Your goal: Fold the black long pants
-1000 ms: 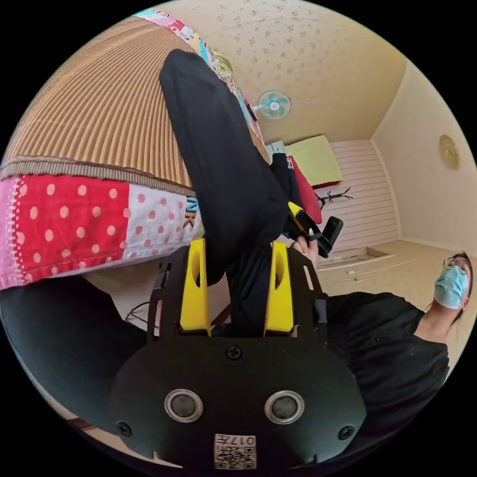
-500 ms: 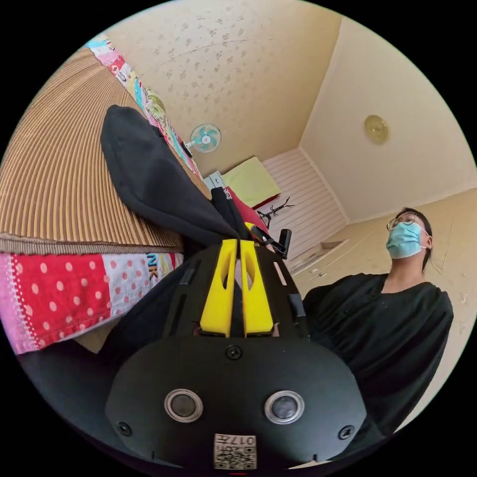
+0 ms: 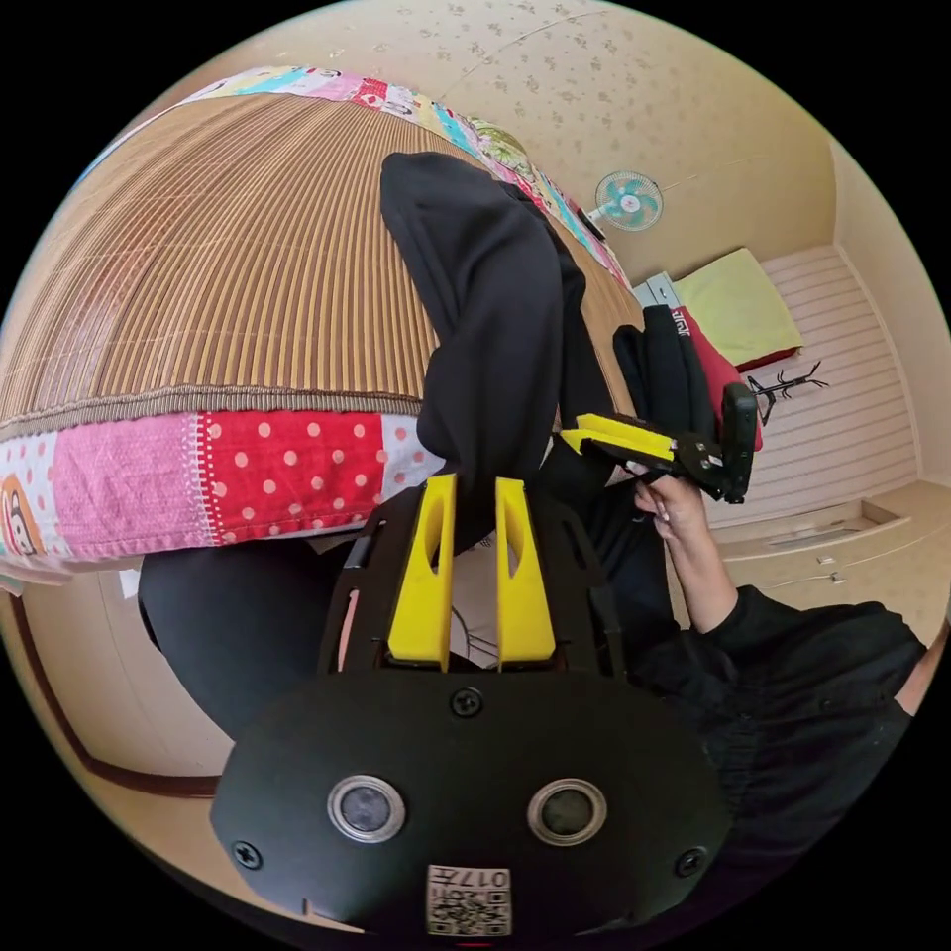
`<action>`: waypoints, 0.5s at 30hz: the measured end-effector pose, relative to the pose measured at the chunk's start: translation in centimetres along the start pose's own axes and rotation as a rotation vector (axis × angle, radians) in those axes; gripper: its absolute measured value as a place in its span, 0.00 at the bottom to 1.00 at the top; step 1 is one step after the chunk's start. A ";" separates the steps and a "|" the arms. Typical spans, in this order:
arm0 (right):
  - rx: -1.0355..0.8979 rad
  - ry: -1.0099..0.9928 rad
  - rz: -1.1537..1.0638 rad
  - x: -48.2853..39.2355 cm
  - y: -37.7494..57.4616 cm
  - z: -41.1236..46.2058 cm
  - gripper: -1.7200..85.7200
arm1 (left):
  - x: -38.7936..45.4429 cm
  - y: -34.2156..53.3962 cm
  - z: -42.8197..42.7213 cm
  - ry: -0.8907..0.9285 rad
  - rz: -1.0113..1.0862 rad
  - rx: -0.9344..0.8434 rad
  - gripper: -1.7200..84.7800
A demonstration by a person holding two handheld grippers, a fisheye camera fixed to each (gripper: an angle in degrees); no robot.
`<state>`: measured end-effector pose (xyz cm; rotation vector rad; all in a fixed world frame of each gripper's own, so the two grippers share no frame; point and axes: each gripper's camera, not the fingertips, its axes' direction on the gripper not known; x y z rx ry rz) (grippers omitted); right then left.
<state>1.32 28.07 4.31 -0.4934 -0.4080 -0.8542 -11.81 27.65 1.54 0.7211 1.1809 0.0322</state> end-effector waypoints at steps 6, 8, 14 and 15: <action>0.386 0.139 -0.012 1.0 10.3 -11.1 0.06 | -1.0 0.5 -1.7 -0.058 0.015 0.036 0.10; 0.385 0.323 0.113 1.9 13.2 -12.9 0.05 | -1.8 0.7 -2.8 -0.047 0.000 0.085 0.10; 0.034 0.468 0.512 9.8 16.4 -8.9 0.05 | -4.7 -1.1 -4.5 0.038 -0.119 0.232 0.11; 0.113 0.435 0.517 9.8 16.3 -9.6 0.05 | -4.6 -2.2 -4.0 0.058 -0.129 0.223 0.12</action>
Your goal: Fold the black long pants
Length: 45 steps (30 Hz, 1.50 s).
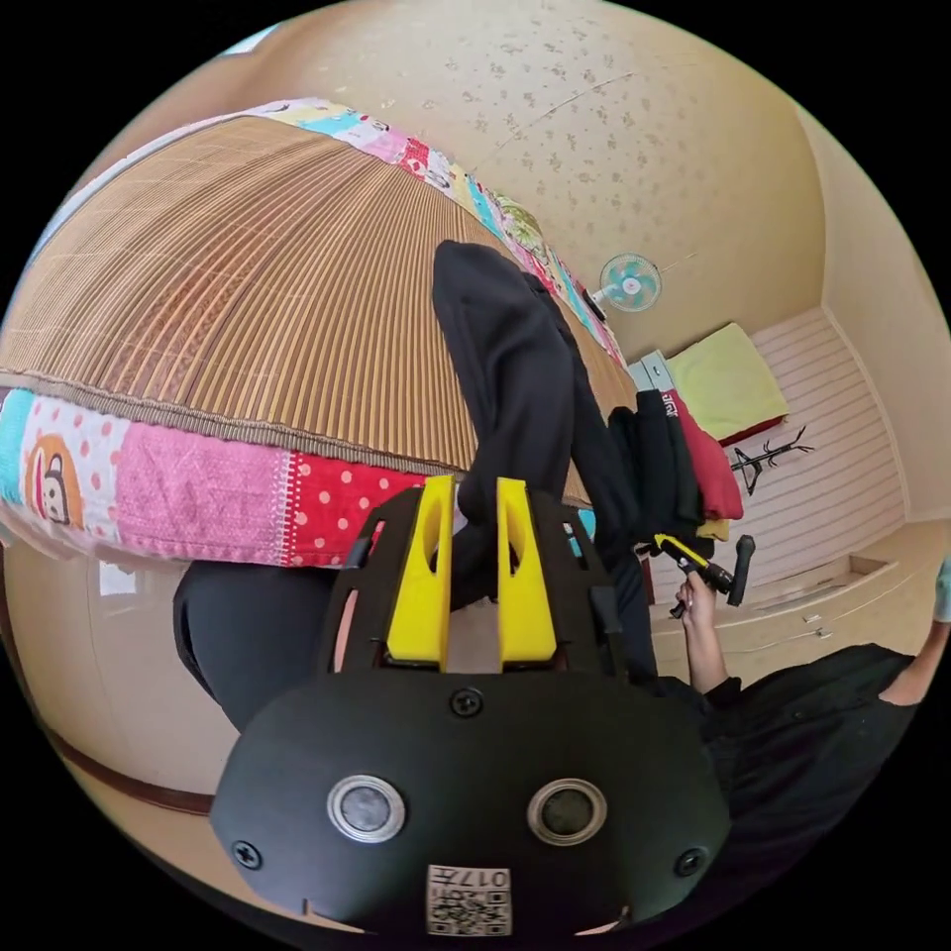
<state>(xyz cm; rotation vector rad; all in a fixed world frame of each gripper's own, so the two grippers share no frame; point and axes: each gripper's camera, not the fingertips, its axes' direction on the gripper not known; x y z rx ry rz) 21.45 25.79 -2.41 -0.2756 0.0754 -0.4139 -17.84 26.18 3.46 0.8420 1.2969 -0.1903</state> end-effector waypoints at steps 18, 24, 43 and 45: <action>0.013 -0.205 -0.253 -11.5 -16.3 15.7 0.09 | -1.4 -8.2 -0.9 -0.015 0.010 -0.004 0.16; 0.049 -0.123 -0.315 -13.1 -15.7 16.2 0.07 | -11.5 -20.2 -1.2 0.234 -0.251 0.128 0.21; 0.024 -0.339 -0.213 -7.6 -18.2 18.8 0.05 | 2.2 -37.2 -0.1 0.822 0.393 0.086 0.01; 0.010 -0.398 -0.183 -6.3 -19.0 19.4 0.05 | 5.5 -36.3 -1.1 0.351 0.407 0.016 0.01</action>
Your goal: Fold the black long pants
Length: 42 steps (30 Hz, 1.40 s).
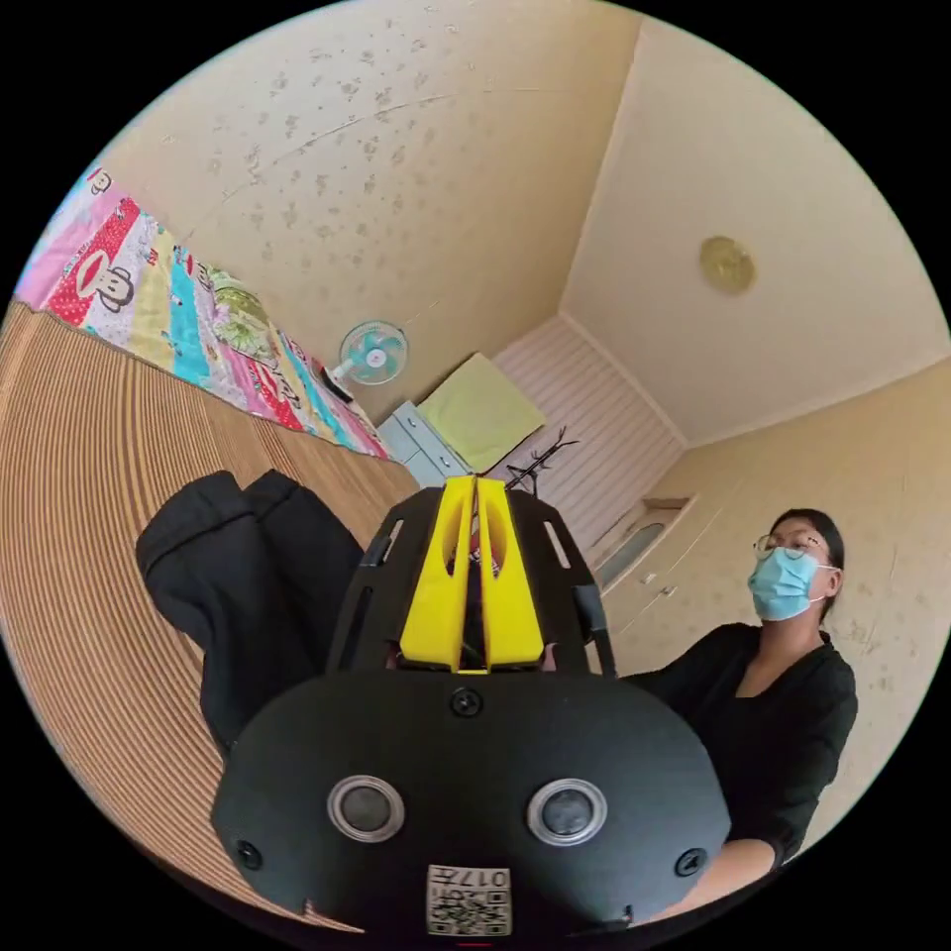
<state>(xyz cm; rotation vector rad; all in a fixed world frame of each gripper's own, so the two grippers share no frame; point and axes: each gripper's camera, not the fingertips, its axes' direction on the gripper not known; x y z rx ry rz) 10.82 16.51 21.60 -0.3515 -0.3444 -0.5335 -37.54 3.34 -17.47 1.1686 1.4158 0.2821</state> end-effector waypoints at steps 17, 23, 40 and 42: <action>0.003 -0.048 0.031 3.3 -2.2 0.3 0.05 | 17.4 53.4 2.9 -0.390 -0.527 0.214 0.08; -0.009 -0.027 0.034 3.7 -3.3 0.2 0.05 | 19.6 55.0 5.8 -0.254 -0.515 0.091 0.08; 0.069 -0.158 0.081 -1.5 7.7 -5.1 0.03 | 29.5 59.6 10.6 -0.618 -0.051 -0.049 0.09; 0.063 -0.252 0.053 -1.8 10.2 -5.6 0.03 | 28.4 60.6 10.2 -0.657 -0.089 -0.054 0.09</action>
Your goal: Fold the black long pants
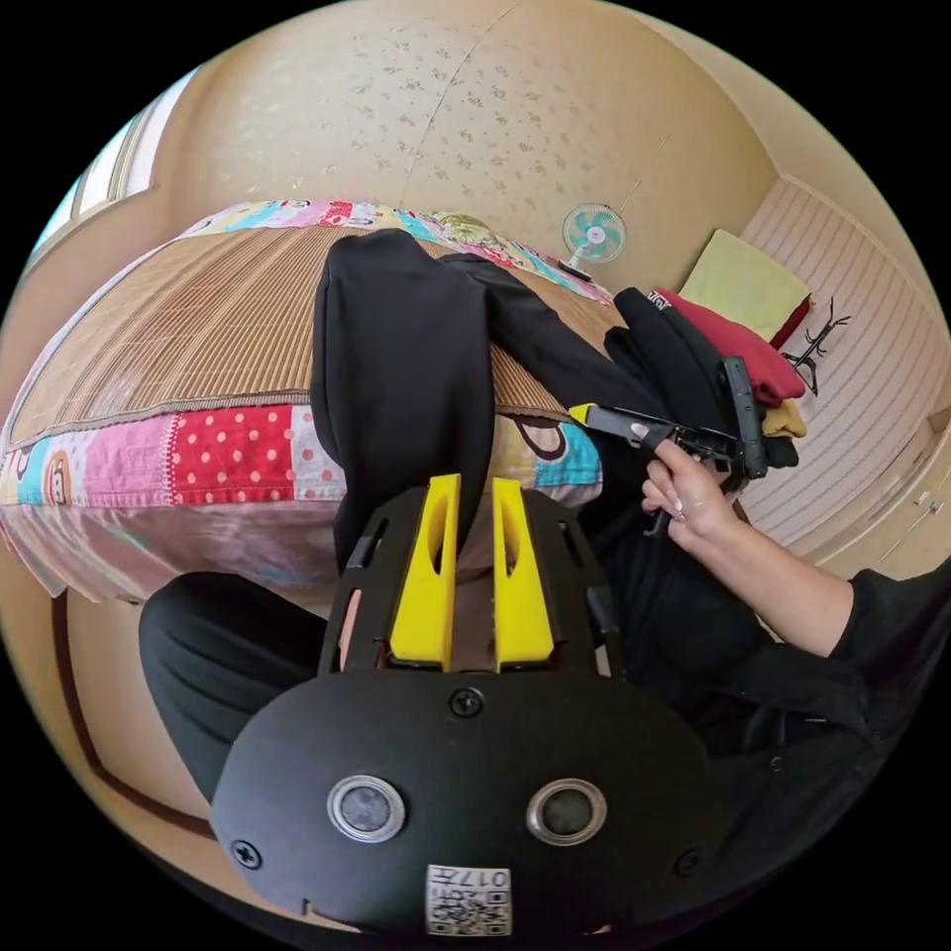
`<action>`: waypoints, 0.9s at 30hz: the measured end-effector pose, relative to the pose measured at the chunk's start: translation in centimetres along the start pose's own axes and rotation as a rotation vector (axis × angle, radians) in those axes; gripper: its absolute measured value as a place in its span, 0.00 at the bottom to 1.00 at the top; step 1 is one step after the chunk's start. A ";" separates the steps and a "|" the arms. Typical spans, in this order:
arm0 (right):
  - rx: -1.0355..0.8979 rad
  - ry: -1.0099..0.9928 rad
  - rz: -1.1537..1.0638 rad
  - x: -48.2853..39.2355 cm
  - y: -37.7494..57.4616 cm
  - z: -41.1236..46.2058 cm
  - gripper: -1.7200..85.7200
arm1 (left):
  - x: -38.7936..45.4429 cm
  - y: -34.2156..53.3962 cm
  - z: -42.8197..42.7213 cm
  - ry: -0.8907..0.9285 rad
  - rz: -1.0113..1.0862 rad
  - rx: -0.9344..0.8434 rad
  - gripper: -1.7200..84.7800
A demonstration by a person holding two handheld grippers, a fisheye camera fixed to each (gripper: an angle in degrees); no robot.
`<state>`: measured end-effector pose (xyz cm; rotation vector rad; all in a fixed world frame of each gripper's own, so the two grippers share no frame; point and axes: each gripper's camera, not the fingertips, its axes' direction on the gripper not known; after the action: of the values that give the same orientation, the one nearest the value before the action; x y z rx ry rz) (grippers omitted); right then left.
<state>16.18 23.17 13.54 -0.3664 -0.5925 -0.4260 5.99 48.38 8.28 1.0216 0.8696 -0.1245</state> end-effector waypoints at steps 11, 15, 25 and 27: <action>-0.164 -0.210 -0.180 -2.8 1.6 2.8 0.07 | -6.2 0.0 -0.5 0.030 -0.170 0.072 0.10; -0.197 -0.257 -0.214 -3.8 0.9 3.7 0.10 | -6.7 -0.3 -3.2 -0.006 -0.161 0.171 0.13; -0.274 -0.249 -0.296 -4.7 2.0 5.8 0.10 | -12.1 -2.8 0.5 0.313 -0.210 -0.128 0.08; -0.231 -0.287 -0.279 -3.8 2.1 5.3 0.10 | -10.0 -4.2 -1.3 0.317 -0.065 -0.148 0.07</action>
<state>11.96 28.40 14.88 -0.5748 -0.8825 -0.7199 -3.44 44.19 11.92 0.8871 1.1837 0.0486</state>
